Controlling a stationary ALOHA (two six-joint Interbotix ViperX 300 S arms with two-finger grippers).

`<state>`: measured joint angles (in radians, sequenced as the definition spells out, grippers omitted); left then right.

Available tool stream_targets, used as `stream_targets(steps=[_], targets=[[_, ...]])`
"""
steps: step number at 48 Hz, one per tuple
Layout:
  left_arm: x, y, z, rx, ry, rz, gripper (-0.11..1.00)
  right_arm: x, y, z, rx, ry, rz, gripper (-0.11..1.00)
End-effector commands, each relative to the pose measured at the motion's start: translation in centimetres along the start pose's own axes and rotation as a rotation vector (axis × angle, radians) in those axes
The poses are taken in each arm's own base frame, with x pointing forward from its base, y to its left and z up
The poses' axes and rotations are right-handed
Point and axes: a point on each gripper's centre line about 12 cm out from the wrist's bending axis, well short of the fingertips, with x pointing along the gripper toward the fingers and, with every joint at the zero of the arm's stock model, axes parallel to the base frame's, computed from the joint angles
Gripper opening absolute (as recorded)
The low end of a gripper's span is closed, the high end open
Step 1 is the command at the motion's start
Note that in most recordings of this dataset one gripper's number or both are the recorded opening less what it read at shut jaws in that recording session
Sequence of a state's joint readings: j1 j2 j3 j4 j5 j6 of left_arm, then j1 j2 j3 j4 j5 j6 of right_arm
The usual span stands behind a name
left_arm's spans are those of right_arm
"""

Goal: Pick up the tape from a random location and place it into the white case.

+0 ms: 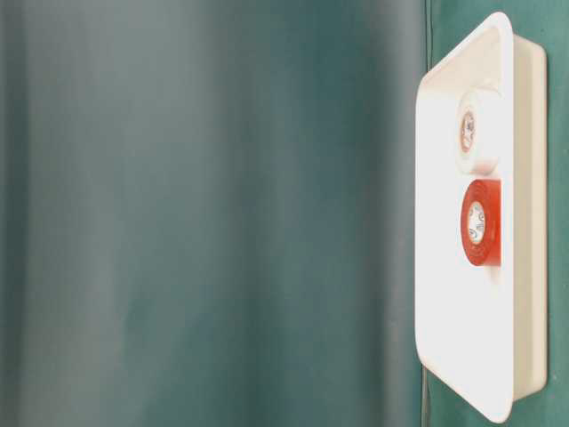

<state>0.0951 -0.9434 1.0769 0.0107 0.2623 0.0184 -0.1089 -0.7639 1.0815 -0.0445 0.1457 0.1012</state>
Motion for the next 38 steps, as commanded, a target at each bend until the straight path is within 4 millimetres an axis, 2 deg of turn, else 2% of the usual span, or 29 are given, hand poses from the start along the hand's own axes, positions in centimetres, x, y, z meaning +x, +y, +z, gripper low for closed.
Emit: stream_targets(steps=[1,24,38], targets=[[0.0,-0.1,0.4,-0.002,-0.009,-0.006,0.94,-0.2,0.1,0.7,0.001,-0.026,0.004,0.85],[-0.2,-3.1,0.6,0.05,-0.022,-0.143,0.94,-0.4,0.1,0.9,0.001,-0.035,0.004,0.85],[-0.3,-3.8,0.6,0.063,-0.023,-0.178,0.94,-0.4,0.1,0.9,0.001,-0.035,0.004,0.85]])
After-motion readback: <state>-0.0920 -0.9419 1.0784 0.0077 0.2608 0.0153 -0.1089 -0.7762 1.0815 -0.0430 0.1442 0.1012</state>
